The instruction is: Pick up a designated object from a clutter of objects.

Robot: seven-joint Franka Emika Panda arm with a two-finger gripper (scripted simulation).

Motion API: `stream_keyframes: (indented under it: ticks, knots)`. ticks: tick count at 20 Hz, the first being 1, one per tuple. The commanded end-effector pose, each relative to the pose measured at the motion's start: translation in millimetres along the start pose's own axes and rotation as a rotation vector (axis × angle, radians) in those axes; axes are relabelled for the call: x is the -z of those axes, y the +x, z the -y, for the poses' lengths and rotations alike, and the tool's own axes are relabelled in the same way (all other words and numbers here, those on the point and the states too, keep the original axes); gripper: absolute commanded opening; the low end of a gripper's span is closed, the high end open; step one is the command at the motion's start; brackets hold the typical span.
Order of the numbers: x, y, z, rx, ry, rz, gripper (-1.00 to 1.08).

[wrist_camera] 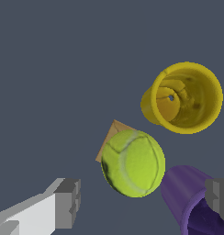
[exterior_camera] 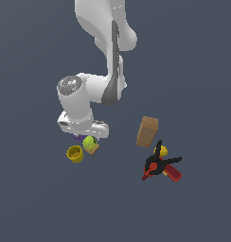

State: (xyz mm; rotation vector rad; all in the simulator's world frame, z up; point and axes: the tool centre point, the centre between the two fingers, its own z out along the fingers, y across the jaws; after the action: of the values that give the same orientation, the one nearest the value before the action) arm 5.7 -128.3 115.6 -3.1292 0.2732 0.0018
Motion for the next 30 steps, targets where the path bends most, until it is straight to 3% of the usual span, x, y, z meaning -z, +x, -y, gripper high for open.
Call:
stream_keyframes:
  ticks: [1,20,21,30]
  knots:
    - [-2.6,-0.2,-1.4,-0.002,0.0,-0.001,1.0]
    - [-52.9,-0.5,-1.6,-0.003,-0.001,-0.001,1.0]
    - [-52.9,-0.5,-1.6,-0.003,-0.001,-0.001,-1.0]
    - [-52.9,-0.5,-1.6,-0.003,-0.001,-0.001,-1.0]
